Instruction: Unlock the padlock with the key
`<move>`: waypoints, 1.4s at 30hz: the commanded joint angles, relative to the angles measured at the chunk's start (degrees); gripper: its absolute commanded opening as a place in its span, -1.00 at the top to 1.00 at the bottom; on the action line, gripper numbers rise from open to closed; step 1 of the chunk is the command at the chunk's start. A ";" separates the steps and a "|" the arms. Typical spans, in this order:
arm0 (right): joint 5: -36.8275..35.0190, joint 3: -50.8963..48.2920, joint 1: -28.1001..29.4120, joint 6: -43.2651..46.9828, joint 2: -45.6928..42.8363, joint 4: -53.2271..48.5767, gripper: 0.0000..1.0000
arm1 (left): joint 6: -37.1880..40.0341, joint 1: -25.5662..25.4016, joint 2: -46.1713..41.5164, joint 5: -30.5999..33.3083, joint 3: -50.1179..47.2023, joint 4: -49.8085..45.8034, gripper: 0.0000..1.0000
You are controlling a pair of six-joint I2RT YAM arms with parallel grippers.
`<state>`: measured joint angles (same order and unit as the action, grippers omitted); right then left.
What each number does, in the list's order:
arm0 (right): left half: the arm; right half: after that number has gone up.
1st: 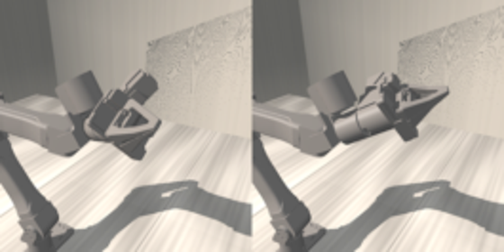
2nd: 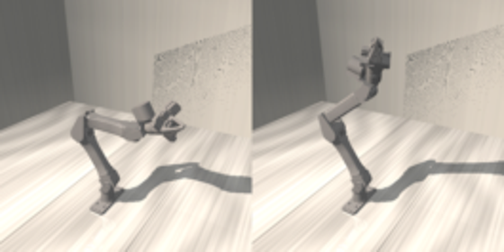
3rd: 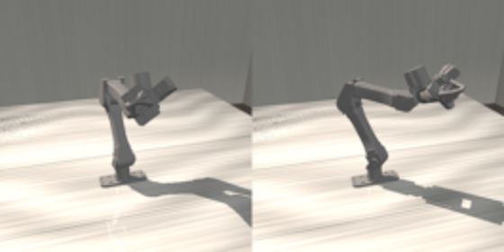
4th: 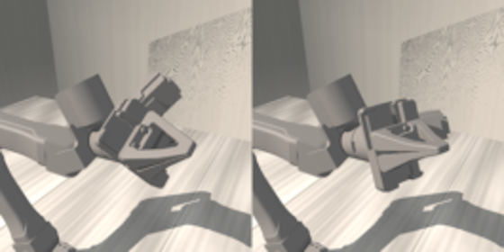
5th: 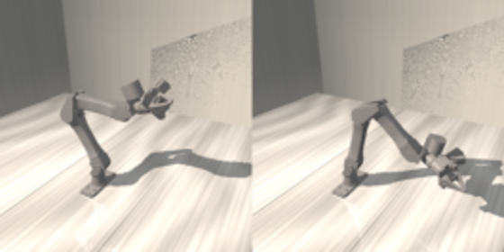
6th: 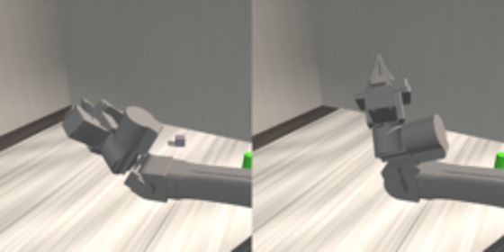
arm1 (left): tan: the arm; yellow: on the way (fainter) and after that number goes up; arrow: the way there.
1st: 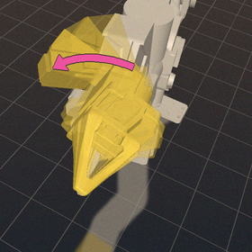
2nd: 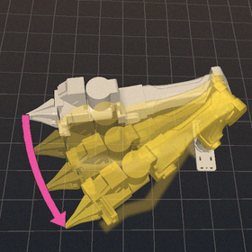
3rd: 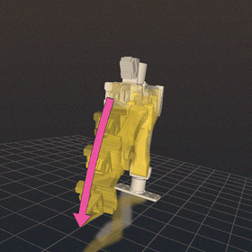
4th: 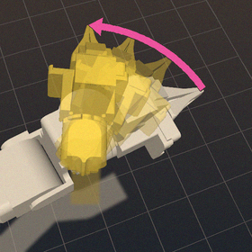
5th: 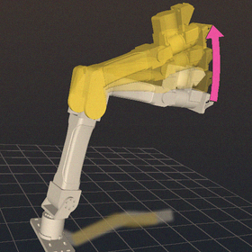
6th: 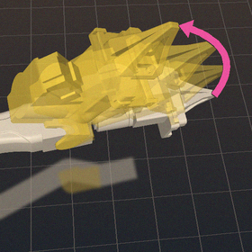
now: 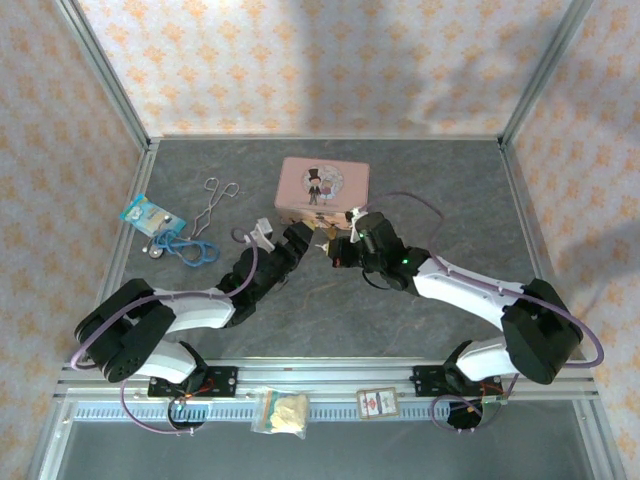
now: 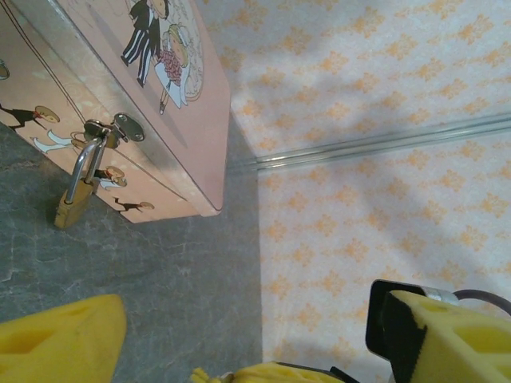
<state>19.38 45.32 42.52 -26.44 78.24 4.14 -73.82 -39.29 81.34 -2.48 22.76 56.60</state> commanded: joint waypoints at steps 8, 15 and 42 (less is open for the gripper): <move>2.47 0.71 -0.51 -3.50 -0.65 7.29 1.00 | -0.11 -1.32 1.46 -0.17 0.71 8.01 -0.01; 3.20 0.81 -0.66 -4.33 -0.58 8.77 1.00 | 0.51 -1.49 1.10 0.01 0.48 7.95 0.33; 22.16 -5.55 -9.98 0.33 -7.14 25.48 0.15 | 34.15 -1.62 -10.50 -5.75 6.24 -3.82 1.00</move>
<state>36.07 40.69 33.04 -27.38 72.14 22.57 -49.89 -40.51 72.95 -4.12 26.44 56.23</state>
